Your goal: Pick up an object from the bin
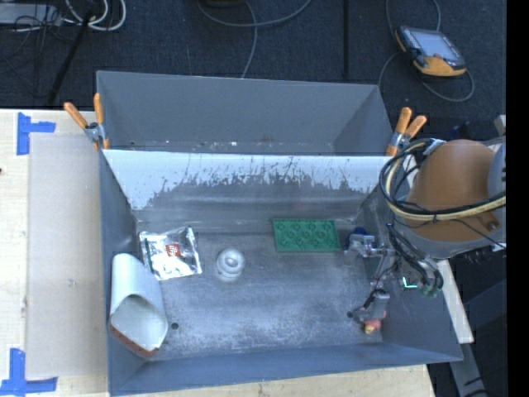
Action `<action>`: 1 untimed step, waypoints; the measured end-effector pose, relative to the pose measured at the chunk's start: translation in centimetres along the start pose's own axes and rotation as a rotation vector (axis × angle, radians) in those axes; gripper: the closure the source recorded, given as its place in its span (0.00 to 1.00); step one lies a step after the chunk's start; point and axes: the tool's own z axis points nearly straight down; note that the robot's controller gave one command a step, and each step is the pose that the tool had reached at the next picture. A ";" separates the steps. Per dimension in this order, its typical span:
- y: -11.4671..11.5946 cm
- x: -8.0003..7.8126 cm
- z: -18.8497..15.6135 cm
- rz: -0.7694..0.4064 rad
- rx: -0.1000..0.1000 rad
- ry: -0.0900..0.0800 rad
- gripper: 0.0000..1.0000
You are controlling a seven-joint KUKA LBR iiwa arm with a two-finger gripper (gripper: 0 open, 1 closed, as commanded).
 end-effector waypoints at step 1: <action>-3.9 -0.6 6.6 -0.184 -0.008 0.002 0.00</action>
Offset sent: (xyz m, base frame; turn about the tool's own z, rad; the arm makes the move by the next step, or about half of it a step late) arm 0.0066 -0.0436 -0.0652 -0.1861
